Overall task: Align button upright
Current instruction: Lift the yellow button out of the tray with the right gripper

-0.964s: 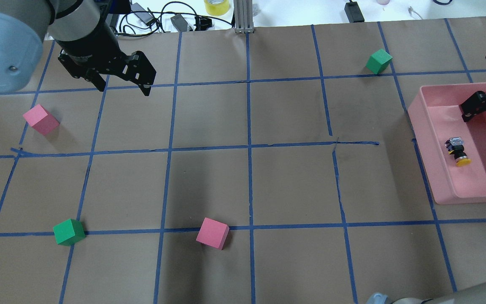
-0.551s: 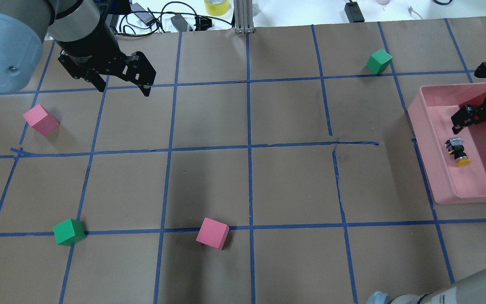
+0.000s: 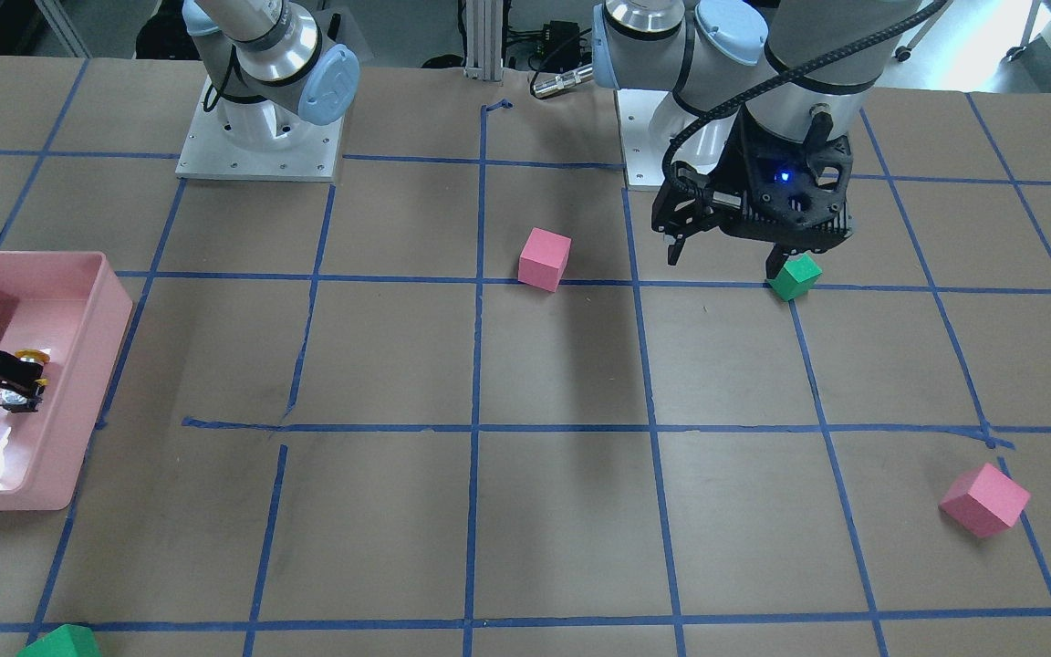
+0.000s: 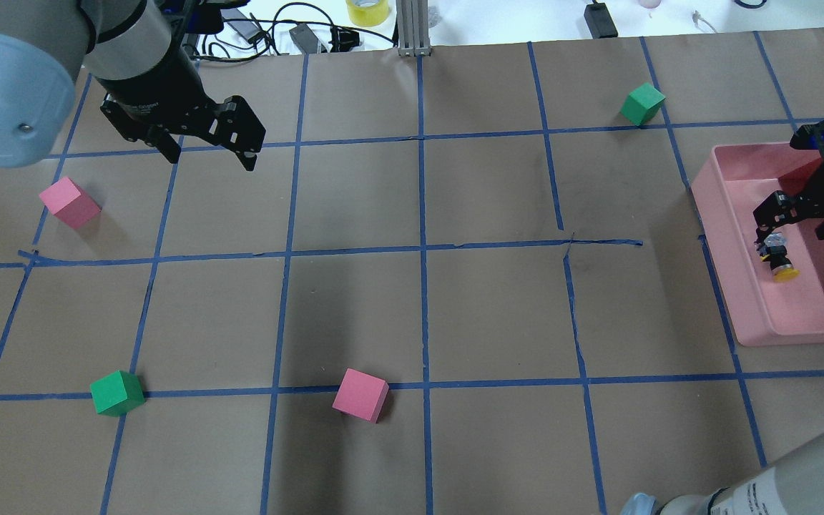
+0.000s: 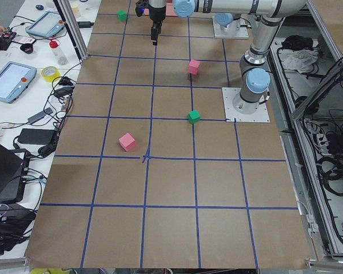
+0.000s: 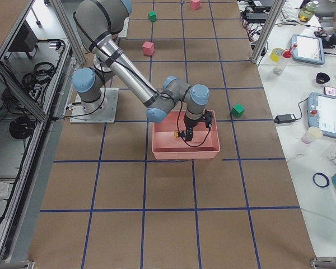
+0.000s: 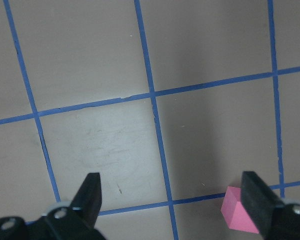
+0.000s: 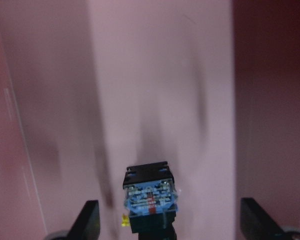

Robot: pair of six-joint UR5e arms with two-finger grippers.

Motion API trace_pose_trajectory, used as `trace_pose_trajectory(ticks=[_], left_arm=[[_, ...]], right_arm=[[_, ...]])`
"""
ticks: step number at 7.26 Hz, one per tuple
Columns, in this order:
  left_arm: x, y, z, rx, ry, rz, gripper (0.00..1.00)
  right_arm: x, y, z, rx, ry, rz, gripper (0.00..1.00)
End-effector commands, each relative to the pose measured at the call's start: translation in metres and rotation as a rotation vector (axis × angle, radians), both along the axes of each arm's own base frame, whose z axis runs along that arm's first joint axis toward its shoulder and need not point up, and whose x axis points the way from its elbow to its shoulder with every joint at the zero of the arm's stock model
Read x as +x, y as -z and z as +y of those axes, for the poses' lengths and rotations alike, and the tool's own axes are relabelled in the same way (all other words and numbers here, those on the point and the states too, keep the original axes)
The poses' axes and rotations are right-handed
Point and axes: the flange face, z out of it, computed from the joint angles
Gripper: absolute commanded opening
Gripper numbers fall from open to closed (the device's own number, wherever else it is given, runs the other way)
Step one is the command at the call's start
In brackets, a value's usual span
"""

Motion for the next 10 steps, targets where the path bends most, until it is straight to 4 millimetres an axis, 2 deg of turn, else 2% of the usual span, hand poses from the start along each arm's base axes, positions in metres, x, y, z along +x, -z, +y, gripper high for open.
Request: trace_pose_trajectory(ticks=[1, 2, 3, 4, 6, 7, 8, 9, 10], left_arm=[[0.0014, -0.0005, -0.0003, -0.003, -0.003, 0.002, 1.0], [0.0014, 0.0003, -0.0008, -0.002, -0.003, 0.002, 1.0], [0.0014, 0.0003, -0.0008, -0.002, -0.003, 0.002, 1.0], [0.0014, -0.0005, -0.0003, -0.003, -0.003, 0.002, 1.0], [0.0014, -0.0005, -0.0003, -0.003, -0.003, 0.002, 1.0], [0.0014, -0.0005, -0.0003, -0.003, -0.003, 0.002, 1.0], [0.0016, -0.0005, -0.0003, -0.003, -0.002, 0.0, 1.0], [0.0014, -0.0005, -0.0003, -0.003, -0.002, 0.002, 1.0], [0.0016, -0.0005, -0.0003, -0.003, -0.002, 0.0, 1.0]], right_arm=[[-0.0023, 0.0062, 0.001, 0.023, 0.0, 0.014, 1.0], [-0.0023, 0.0129, 0.0011, 0.033, 0.001, 0.008, 1.0], [-0.0022, 0.0138, 0.0009, 0.034, 0.001, 0.006, 0.94], [-0.0022, 0.0138, 0.0009, 0.034, 0.003, 0.006, 0.71], [-0.0019, 0.0154, 0.0017, 0.042, 0.001, 0.002, 0.32], [-0.0017, 0.0148, 0.002, 0.044, 0.001, 0.001, 0.2], [-0.0015, 0.0151, 0.0022, 0.046, 0.007, 0.0, 0.0], [-0.0017, 0.0146, 0.0019, 0.046, 0.01, 0.0, 0.0], [-0.0031, 0.0061, -0.0001, 0.033, 0.011, 0.009, 0.0]])
